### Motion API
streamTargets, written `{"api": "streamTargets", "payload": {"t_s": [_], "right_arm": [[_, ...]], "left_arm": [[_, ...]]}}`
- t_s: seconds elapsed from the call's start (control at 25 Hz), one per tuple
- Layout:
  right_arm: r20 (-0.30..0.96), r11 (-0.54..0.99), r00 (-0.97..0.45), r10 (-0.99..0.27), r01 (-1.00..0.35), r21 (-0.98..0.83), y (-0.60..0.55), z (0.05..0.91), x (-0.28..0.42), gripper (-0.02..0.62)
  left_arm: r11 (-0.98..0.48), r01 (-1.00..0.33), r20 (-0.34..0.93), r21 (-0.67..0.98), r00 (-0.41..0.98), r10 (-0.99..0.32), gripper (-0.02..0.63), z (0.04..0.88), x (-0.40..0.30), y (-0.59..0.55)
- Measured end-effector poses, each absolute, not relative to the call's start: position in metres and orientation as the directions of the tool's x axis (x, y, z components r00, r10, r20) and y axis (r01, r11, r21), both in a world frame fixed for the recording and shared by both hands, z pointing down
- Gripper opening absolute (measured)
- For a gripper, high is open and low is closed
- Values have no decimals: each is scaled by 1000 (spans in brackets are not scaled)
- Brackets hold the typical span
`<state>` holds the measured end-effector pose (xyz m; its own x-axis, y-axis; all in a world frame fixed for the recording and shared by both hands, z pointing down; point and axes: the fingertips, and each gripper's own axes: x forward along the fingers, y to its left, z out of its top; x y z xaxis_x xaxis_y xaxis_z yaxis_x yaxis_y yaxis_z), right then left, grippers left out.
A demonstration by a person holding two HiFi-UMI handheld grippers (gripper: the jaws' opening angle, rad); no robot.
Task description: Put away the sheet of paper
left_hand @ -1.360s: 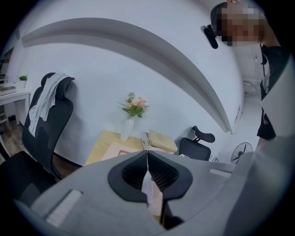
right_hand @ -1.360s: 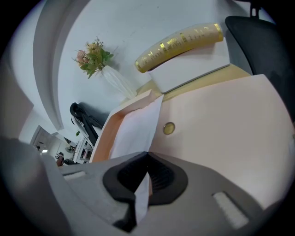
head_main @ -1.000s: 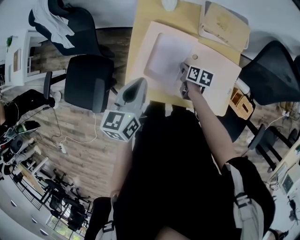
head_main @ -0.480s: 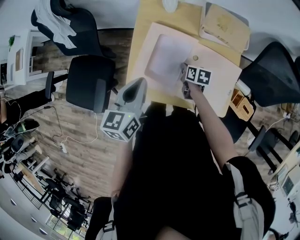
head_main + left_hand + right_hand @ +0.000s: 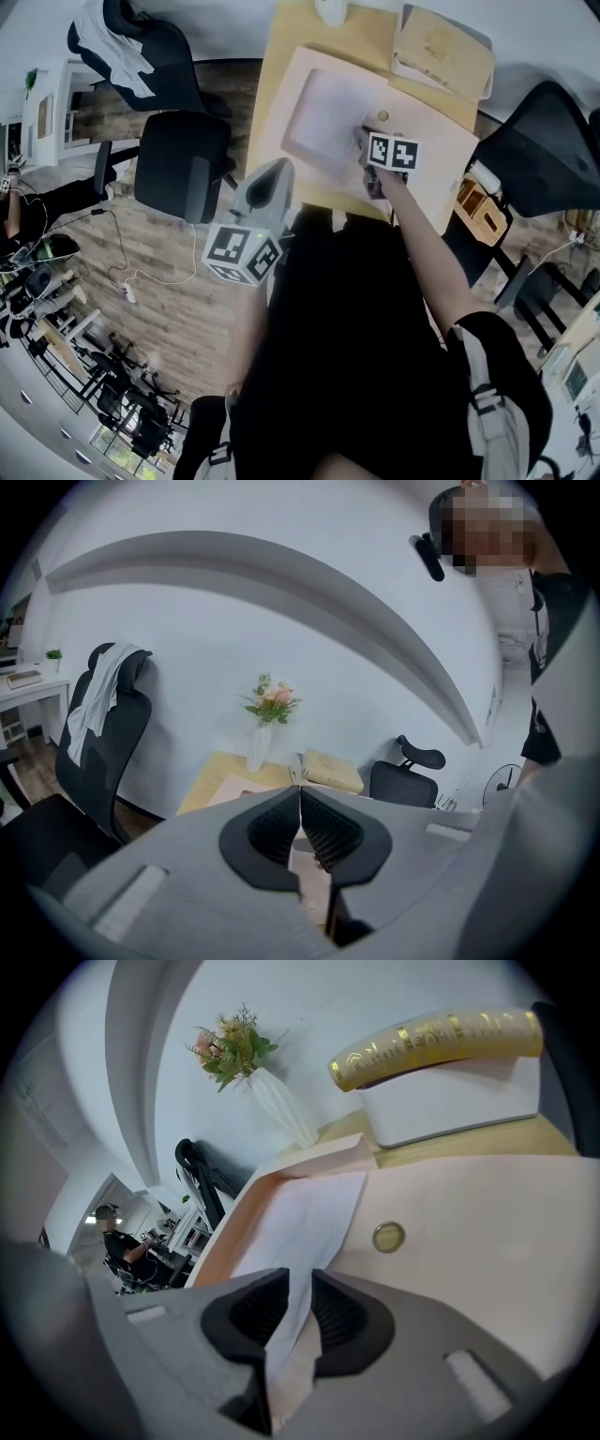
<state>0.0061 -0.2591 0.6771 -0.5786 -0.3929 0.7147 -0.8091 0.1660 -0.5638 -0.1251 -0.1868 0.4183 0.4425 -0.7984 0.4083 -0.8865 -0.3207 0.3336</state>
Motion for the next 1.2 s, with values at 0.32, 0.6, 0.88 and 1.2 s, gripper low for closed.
{"api": "streamTargets", "payload": {"t_s": [0.32,0.6,0.88,1.2], "right_arm": [[644,170,-618,-451,-768,-618,-254,658,32,80],[574,100,-559,-599,-763,-639,-237,617,80,69],[494,11,-410,-767,-777,-629,-176,559,109,57],[394,-24,-258,-882,-811,-584,-94,494,92,3]], "left_arm": [[-314,-879,451,358,457,-767,11,434,-90,-172],[-500,-775,468,387,632,-618,11,449,-29,-168],[-712,-576,415,402,808,-418,11,445,7,-145],[-812,-428,350,396,888,-298,11,434,-15,-102]]}}
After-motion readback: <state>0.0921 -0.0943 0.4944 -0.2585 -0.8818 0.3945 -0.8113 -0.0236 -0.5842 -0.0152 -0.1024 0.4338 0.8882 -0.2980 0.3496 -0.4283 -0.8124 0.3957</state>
